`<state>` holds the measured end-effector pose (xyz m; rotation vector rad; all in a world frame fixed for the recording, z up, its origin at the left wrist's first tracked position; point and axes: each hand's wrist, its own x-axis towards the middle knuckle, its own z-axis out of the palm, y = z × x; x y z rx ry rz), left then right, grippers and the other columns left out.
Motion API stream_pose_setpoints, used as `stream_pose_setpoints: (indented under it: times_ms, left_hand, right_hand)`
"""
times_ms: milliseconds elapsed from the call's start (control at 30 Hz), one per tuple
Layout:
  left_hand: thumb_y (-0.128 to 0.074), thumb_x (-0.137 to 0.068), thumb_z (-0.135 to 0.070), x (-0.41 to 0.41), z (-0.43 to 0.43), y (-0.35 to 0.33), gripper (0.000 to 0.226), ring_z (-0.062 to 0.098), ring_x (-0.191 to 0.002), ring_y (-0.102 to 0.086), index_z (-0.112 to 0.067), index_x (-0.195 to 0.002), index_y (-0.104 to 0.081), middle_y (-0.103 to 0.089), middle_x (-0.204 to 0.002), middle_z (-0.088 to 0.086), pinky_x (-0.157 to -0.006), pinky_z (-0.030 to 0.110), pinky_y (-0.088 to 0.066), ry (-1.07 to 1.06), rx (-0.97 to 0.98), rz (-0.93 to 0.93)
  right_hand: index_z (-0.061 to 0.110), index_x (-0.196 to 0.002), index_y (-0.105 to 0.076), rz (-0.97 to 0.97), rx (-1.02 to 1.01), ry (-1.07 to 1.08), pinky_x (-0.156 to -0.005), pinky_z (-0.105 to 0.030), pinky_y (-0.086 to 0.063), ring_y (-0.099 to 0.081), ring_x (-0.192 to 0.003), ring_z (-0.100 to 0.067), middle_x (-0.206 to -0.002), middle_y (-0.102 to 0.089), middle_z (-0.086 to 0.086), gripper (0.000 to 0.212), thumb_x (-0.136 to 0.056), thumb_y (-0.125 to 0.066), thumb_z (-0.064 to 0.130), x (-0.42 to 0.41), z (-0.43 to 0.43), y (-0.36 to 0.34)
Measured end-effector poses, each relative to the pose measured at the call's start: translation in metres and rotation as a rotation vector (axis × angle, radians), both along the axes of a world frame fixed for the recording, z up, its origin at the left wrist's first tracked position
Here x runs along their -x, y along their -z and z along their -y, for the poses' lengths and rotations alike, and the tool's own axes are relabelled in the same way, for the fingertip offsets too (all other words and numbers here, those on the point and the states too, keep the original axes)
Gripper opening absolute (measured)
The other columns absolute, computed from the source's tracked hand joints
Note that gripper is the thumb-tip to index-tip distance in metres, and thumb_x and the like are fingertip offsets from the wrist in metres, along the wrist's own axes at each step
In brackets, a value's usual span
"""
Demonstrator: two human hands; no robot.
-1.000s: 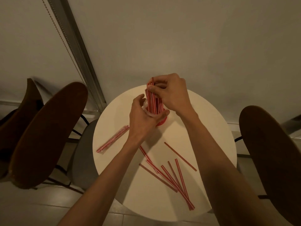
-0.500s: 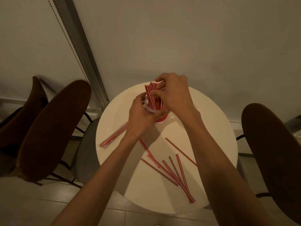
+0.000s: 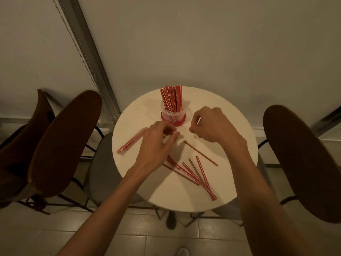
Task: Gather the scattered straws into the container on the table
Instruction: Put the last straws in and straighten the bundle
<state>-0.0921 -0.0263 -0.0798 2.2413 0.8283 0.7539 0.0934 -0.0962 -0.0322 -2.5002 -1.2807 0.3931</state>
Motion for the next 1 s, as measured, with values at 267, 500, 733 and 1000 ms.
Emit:
stream_pose_setpoints:
  times_ms: [267, 500, 733, 1000]
  left_hand:
    - [-0.064, -0.106, -0.019, -0.027, -0.010, 0.018, 0.020, 0.025, -0.116, -0.059, -0.018, -0.124, -0.071, -0.067, -0.123, 0.001, -0.089, 0.046, -0.058, 0.302, -0.368, -0.354]
    - [-0.062, -0.105, -0.015, -0.037, -0.016, 0.009, 0.009, 0.028, -0.108, -0.055, -0.013, -0.113, -0.065, -0.061, -0.117, 0.007, -0.081, 0.043, -0.053, 0.405, -0.521, -0.507]
    - [-0.053, -0.109, -0.012, -0.025, -0.011, 0.013, 0.015, 0.028, -0.116, -0.050, -0.008, -0.124, -0.055, -0.056, -0.126, 0.011, -0.088, 0.040, -0.049, 0.393, -0.663, -0.568]
    - [-0.067, -0.106, -0.017, -0.007, -0.019, -0.008, 0.009, 0.013, -0.094, -0.069, -0.014, -0.115, -0.066, -0.072, -0.105, -0.001, -0.081, 0.019, -0.058, 0.156, 0.186, 0.024]
  right_hand:
    - [0.019, -0.103, -0.067, 0.034, 0.243, 0.021, -0.088, -0.049, -0.063, -0.067, -0.092, -0.030, -0.109, -0.061, -0.007, 0.025, -0.091, -0.083, 0.034, 0.010, 0.041, 0.019]
    - [0.013, -0.110, -0.060, 0.153, 0.284, -0.054, -0.072, -0.040, -0.048, -0.057, -0.084, -0.028, -0.091, -0.046, -0.003, 0.016, -0.104, -0.063, 0.027, 0.022, 0.048, 0.026]
    - [0.016, -0.104, -0.048, 0.328, 0.207, -0.148, -0.063, -0.039, -0.038, -0.053, -0.076, -0.026, -0.089, -0.048, -0.002, 0.010, -0.106, -0.058, 0.019, 0.030, 0.051, 0.030]
    - [0.023, -0.108, -0.067, 0.193, -0.108, -0.119, -0.076, -0.048, -0.058, -0.064, -0.091, -0.026, -0.105, -0.067, -0.001, 0.009, -0.107, -0.058, 0.020, 0.035, 0.049, 0.023]
